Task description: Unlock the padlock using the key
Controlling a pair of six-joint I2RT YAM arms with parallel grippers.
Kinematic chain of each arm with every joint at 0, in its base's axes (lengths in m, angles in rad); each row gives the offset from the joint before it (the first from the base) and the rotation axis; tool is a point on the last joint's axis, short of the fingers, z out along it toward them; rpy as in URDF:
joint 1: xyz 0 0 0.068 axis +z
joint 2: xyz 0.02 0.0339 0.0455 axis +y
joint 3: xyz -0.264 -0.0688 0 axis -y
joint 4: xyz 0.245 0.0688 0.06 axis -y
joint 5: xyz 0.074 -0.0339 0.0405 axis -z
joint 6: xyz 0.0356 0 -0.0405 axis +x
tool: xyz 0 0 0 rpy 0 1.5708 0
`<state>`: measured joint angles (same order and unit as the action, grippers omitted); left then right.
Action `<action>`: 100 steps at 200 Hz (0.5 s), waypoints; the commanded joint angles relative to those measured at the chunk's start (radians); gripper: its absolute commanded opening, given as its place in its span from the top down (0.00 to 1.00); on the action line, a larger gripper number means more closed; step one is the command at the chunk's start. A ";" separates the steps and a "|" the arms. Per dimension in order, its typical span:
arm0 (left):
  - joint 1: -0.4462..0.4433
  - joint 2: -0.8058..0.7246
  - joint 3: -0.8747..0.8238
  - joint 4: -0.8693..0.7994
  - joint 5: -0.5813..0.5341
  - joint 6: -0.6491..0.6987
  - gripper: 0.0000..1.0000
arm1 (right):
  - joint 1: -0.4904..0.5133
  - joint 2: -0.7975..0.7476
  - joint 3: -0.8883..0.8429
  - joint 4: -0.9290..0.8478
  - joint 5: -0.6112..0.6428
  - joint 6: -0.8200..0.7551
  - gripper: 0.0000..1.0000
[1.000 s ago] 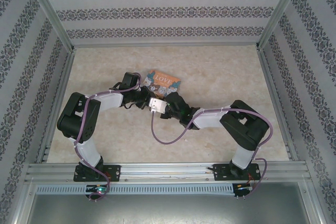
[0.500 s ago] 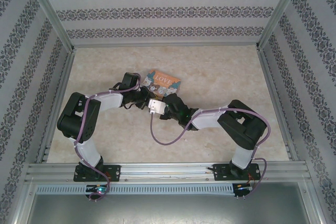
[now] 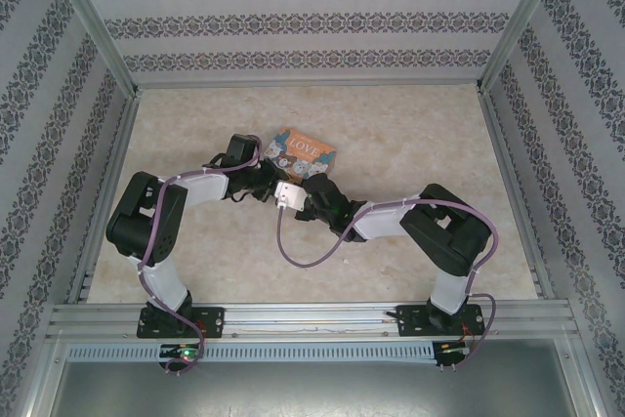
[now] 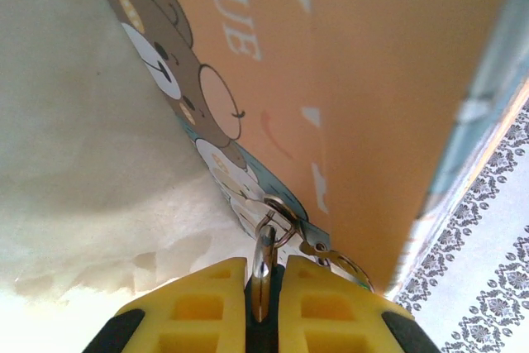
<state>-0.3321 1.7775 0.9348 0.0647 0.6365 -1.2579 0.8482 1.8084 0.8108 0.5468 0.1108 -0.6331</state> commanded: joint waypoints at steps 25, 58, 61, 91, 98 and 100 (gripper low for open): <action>-0.018 -0.018 -0.025 0.039 0.075 -0.034 1.00 | -0.003 0.002 -0.026 0.048 0.037 -0.004 0.84; -0.018 -0.017 -0.028 0.058 0.072 -0.046 1.00 | -0.005 -0.017 -0.056 0.048 0.049 -0.010 0.89; -0.018 -0.017 -0.027 0.058 0.073 -0.045 1.00 | -0.005 -0.018 -0.056 0.048 0.050 -0.006 0.90; -0.018 -0.019 -0.024 0.057 0.079 -0.043 1.00 | -0.005 -0.017 -0.046 0.051 0.055 0.024 0.97; -0.019 -0.018 -0.024 0.057 0.080 -0.041 1.00 | -0.005 -0.015 -0.044 0.054 0.058 0.037 0.98; -0.018 -0.018 -0.024 0.057 0.081 -0.041 1.00 | -0.005 -0.015 -0.043 0.054 0.059 0.040 0.99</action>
<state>-0.3344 1.7775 0.9142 0.0994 0.6617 -1.2846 0.8490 1.8061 0.7746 0.5846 0.1223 -0.6323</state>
